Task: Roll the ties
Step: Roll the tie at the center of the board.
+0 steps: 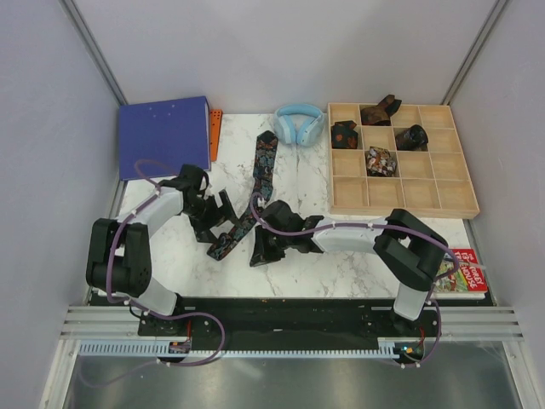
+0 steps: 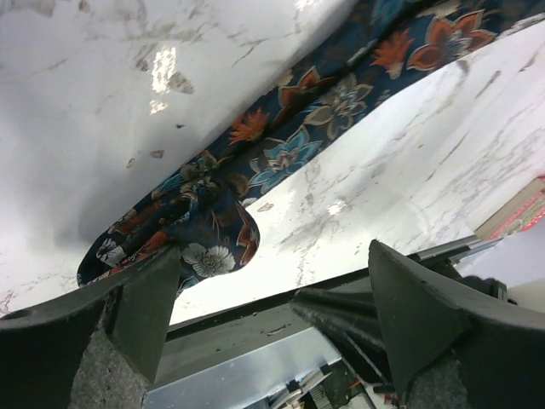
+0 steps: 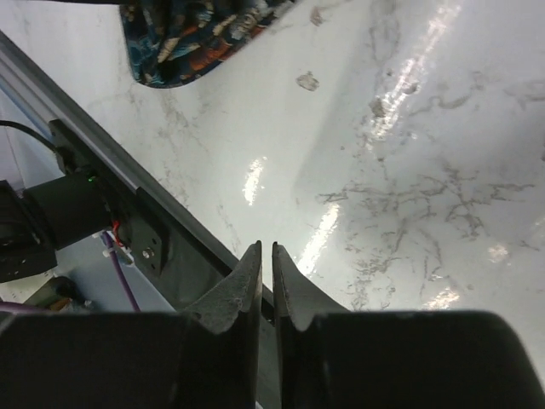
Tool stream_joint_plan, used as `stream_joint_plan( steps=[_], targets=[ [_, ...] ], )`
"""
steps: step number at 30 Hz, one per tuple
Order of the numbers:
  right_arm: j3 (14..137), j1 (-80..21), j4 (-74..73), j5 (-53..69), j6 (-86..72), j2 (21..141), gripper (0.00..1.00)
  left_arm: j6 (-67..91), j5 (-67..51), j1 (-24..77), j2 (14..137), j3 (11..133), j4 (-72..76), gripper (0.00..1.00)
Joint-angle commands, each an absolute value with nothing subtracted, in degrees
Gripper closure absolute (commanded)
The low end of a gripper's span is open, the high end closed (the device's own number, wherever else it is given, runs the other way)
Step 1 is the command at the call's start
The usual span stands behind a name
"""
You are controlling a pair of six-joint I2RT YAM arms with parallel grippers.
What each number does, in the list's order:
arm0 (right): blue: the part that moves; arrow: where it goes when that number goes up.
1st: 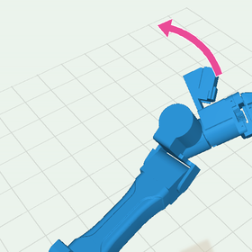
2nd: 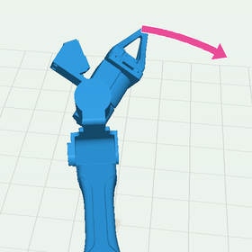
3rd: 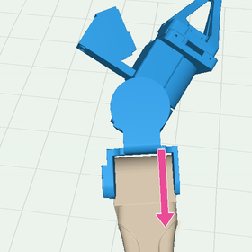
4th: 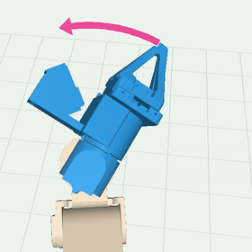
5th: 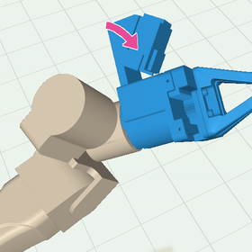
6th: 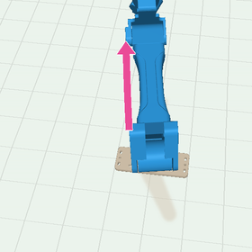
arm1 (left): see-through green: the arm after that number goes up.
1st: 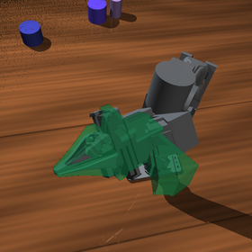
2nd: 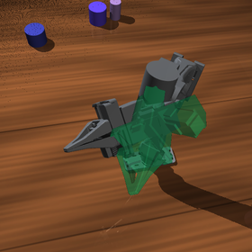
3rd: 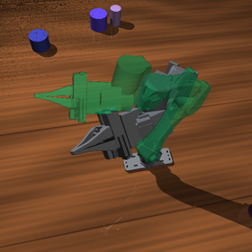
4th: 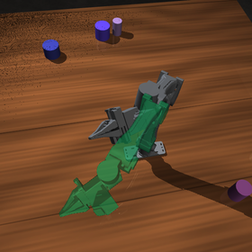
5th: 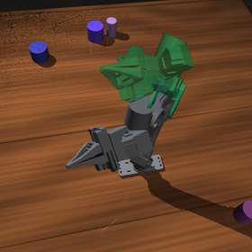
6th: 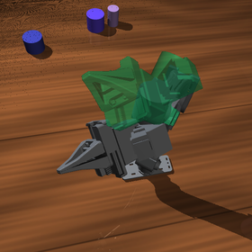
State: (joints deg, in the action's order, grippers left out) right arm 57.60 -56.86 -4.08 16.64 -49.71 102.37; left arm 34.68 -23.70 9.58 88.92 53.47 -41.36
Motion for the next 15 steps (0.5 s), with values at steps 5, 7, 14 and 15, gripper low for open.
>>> stream_joint_plan(
  steps=[5,7,14,15],
  targets=[
    [68.5,-56.3,-3.7,21.2,-49.0,103.5,0.83,34.6,-26.5,9.1,86.9,58.4,-41.1,0.02],
    [70.6,-55.9,-4.1,21.6,-49.6,104.3,0.84,34.7,-26.5,9.1,85.4,58.6,-41.4,0.01],
    [74.2,-54.2,-4.5,21.4,-50.4,105.4,0.86,34.6,-25.2,7.7,77.3,56.7,-42.3,0.01],
    [74.4,-54.1,-4.6,21.4,-50.4,105.4,0.86,34.7,-24.8,7.1,76.0,56.3,-42.4,0.01]
  ],
)
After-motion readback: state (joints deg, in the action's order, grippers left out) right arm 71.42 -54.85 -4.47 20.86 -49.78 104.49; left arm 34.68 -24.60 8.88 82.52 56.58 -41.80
